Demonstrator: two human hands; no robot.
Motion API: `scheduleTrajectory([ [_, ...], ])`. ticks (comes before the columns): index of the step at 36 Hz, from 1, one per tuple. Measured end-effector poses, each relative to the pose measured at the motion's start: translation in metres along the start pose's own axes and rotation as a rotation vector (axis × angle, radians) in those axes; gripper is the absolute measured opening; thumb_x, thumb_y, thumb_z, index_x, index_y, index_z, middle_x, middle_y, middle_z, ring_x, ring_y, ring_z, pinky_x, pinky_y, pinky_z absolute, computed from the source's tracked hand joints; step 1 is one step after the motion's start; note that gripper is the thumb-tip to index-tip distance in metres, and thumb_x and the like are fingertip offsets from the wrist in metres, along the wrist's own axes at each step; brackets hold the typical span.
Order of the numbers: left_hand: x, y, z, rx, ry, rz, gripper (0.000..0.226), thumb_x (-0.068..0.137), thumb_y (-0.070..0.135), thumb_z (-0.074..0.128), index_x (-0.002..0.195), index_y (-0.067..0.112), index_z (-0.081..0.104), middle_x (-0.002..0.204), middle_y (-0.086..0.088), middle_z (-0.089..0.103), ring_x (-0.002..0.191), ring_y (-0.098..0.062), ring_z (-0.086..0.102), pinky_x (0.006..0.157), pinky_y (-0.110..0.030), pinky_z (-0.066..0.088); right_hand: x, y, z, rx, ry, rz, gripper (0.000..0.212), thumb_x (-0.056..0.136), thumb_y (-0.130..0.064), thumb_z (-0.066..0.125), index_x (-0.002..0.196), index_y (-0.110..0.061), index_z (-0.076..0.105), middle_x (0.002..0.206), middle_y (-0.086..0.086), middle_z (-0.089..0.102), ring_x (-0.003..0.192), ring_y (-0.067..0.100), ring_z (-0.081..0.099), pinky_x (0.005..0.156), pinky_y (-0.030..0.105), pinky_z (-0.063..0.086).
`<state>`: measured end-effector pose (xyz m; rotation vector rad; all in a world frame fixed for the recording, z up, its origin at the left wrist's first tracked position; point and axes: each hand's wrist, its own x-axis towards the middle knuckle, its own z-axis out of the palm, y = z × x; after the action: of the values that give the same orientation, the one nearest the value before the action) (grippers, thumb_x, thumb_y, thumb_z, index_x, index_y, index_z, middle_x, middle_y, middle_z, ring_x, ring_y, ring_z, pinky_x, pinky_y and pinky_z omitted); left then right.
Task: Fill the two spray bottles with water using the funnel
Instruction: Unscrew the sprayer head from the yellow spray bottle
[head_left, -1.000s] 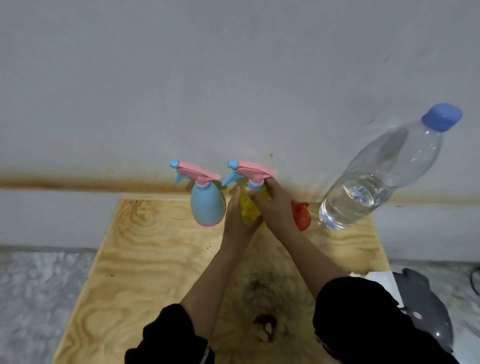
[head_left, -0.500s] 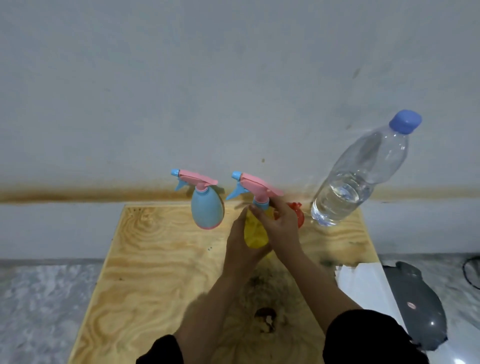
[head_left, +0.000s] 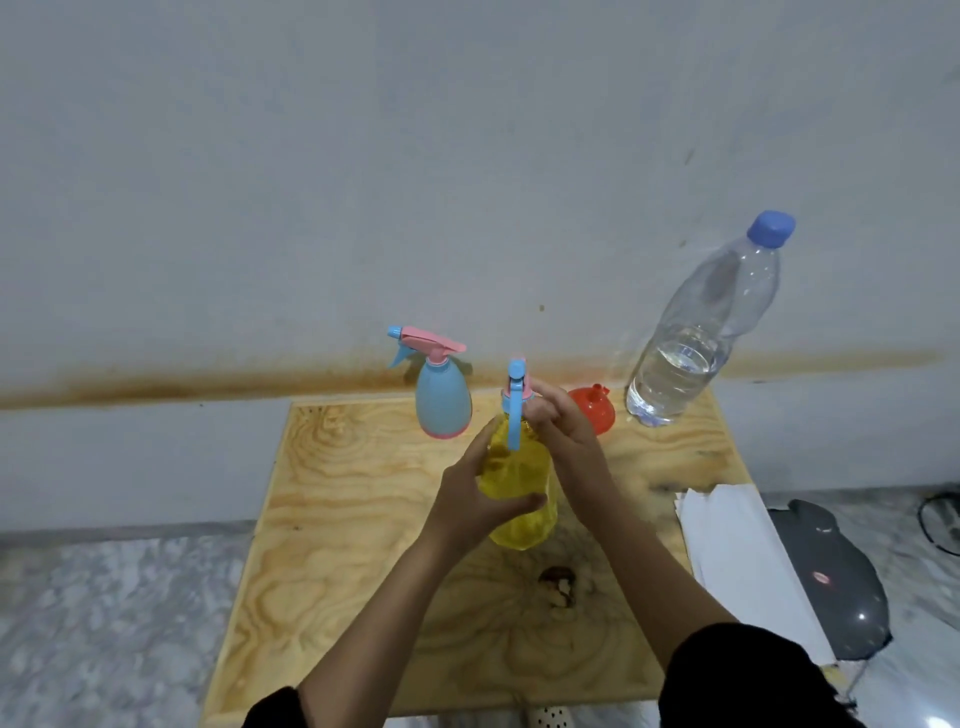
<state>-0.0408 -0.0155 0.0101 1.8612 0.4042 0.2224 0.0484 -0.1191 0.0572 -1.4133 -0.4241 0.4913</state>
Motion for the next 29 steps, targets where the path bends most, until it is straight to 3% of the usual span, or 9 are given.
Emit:
scheduleTrajectory([
  [2,-0.003,0.003,-0.003,0.012,-0.002,0.028,0.100,0.058,0.048,0.081,0.144,0.025,0.036,0.132,0.011,0.056,0.119,-0.005,0.051,0.095,-0.022,0.048,-0.005,0.002,0.008,0.009,0.078,-0.045,0.028,0.079,-0.014,0.070,0.103,-0.016,0.055,0.097,0.001,0.065,0.088,0.002,0.064,0.075,0.017,0.051],
  [6,-0.008,0.004,-0.007,0.053,-0.005,0.057,0.101,0.063,0.043,0.083,0.147,0.022,0.031,0.136,0.009,0.053,0.123,-0.007,0.050,0.099,-0.030,0.047,-0.006,0.000,0.018,0.060,0.212,-0.054,0.026,0.075,0.003,0.072,0.090,-0.011,0.056,0.090,0.008,0.064,0.084,0.011,0.065,0.073,0.023,0.053],
  [8,-0.010,0.005,-0.010,0.052,0.016,0.051,0.100,0.064,0.039,0.085,0.147,0.022,0.031,0.134,0.009,0.055,0.122,-0.005,0.051,0.097,-0.028,0.048,-0.009,-0.001,0.020,0.044,0.203,-0.045,0.017,0.078,-0.007,0.072,0.089,-0.014,0.061,0.084,0.004,0.064,0.079,0.014,0.063,0.072,0.028,0.052],
  [10,-0.013,0.005,-0.011,0.042,0.037,0.048,0.098,0.064,0.036,0.085,0.146,0.021,0.033,0.130,0.009,0.057,0.118,-0.004,0.053,0.094,-0.025,0.050,-0.014,0.000,0.022,0.095,0.145,0.000,0.015,0.085,-0.018,0.065,0.099,-0.013,0.066,0.091,0.004,0.066,0.088,0.017,0.062,0.082,0.035,0.051],
  [12,-0.015,0.006,-0.011,0.039,0.043,0.051,0.097,0.065,0.035,0.085,0.145,0.018,0.034,0.129,0.007,0.058,0.116,-0.005,0.055,0.091,-0.022,0.050,-0.017,0.002,0.022,0.117,0.081,0.053,0.034,0.089,-0.026,0.059,0.119,-0.011,0.061,0.116,0.007,0.065,0.110,0.021,0.060,0.096,0.040,0.047],
  [14,-0.018,0.005,-0.011,0.041,0.050,0.048,0.098,0.064,0.035,0.085,0.145,0.018,0.033,0.129,0.005,0.058,0.115,-0.006,0.055,0.090,-0.020,0.050,-0.018,0.001,0.024,0.100,0.069,0.067,0.044,0.083,-0.034,0.061,0.123,-0.017,0.058,0.127,0.007,0.060,0.118,0.021,0.056,0.100,0.040,0.045],
  [18,-0.020,0.005,-0.009,0.061,0.055,0.047,0.104,0.063,0.048,0.082,0.147,0.021,0.029,0.135,0.004,0.055,0.122,-0.010,0.052,0.096,-0.030,0.050,-0.016,0.000,0.027,0.097,0.163,0.051,0.038,0.073,-0.022,0.073,0.107,-0.014,0.060,0.116,0.013,0.065,0.110,0.025,0.061,0.092,0.037,0.051],
  [24,-0.020,0.007,-0.009,0.068,0.055,0.047,0.106,0.063,0.055,0.078,0.148,0.019,0.026,0.135,0.004,0.054,0.121,-0.009,0.052,0.096,-0.030,0.050,-0.020,-0.001,0.024,0.210,0.148,0.083,0.027,0.092,-0.019,0.055,0.116,-0.010,0.062,0.112,0.011,0.066,0.103,0.022,0.064,0.086,0.034,0.052],
  [29,-0.019,0.009,-0.009,0.083,0.035,0.071,0.105,0.065,0.050,0.079,0.149,0.019,0.024,0.140,0.002,0.050,0.125,-0.012,0.050,0.099,-0.029,0.048,-0.015,0.000,0.029,0.079,0.239,0.059,0.038,0.074,-0.011,0.076,0.109,-0.010,0.061,0.110,0.009,0.066,0.107,0.022,0.062,0.089,0.034,0.053],
])
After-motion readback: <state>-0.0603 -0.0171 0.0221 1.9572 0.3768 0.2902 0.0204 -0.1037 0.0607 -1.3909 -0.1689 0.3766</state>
